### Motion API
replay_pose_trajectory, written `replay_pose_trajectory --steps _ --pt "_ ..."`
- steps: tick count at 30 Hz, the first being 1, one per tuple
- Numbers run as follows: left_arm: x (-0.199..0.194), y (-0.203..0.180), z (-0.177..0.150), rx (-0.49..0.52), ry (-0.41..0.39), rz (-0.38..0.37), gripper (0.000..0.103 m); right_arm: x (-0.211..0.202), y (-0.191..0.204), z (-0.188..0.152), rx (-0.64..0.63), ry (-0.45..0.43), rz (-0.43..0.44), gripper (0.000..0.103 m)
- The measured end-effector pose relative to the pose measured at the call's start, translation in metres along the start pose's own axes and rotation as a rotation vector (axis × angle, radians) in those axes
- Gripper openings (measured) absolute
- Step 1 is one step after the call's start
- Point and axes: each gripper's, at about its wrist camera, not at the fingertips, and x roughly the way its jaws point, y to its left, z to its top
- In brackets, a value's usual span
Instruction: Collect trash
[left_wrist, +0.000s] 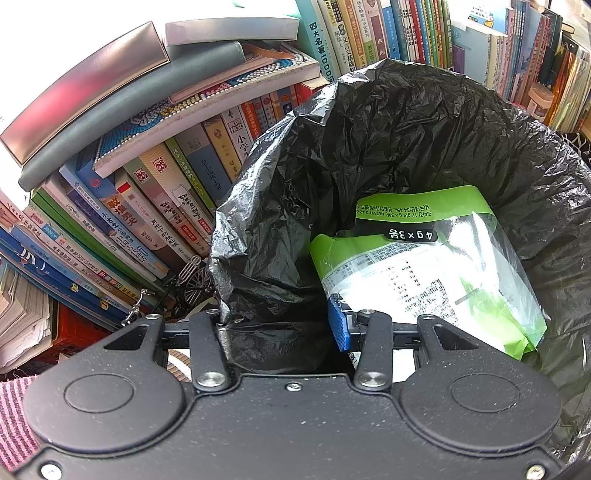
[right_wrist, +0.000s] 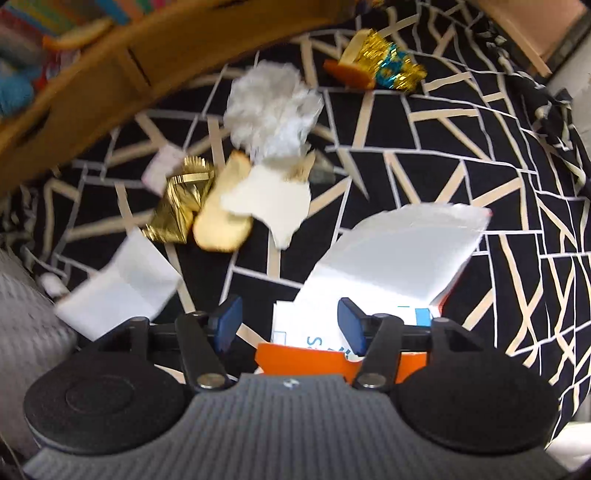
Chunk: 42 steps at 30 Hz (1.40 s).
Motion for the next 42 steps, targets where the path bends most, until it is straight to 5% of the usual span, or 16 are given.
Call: replay_pose_trajectory --steps 4,8,12,17,19,21,25,29,42 --pt "0.0 0.0 0.0 -0.001 0.001 -0.001 0.041 0.017 0.008 -0.009 -0.061 -0.004 -0.042 0.077" --pt "0.0 0.0 0.0 0.0 0.0 -0.001 0.041 0.011 0.006 -0.01 -0.062 -0.031 -0.036 0.046" --pt "0.0 0.001 0.0 -0.002 0.001 -0.002 0.041 0.007 -0.018 -0.002 0.085 -0.016 0.09 0.006" --pt "-0.001 0.0 0.0 -0.002 0.001 -0.003 0.041 0.005 -0.026 -0.002 0.106 -0.036 0.041 0.003" --pt "-0.001 0.0 0.0 -0.002 0.001 -0.002 0.041 0.0 -0.032 0.002 0.122 -0.016 0.048 0.011" --pt "-0.001 0.0 0.0 -0.002 0.001 -0.003 0.041 -0.002 -0.039 0.005 0.141 0.036 0.027 0.035" --pt "-0.001 0.0 0.0 -0.003 0.003 -0.002 0.041 -0.008 -0.054 0.007 0.131 0.094 0.046 0.064" --pt "-0.001 -0.001 0.0 -0.003 0.003 -0.002 0.041 -0.006 -0.057 0.006 0.104 0.14 0.014 0.067" --pt "-0.001 -0.001 0.0 -0.004 0.004 -0.002 0.041 0.011 -0.067 0.001 0.133 0.08 -0.081 0.077"
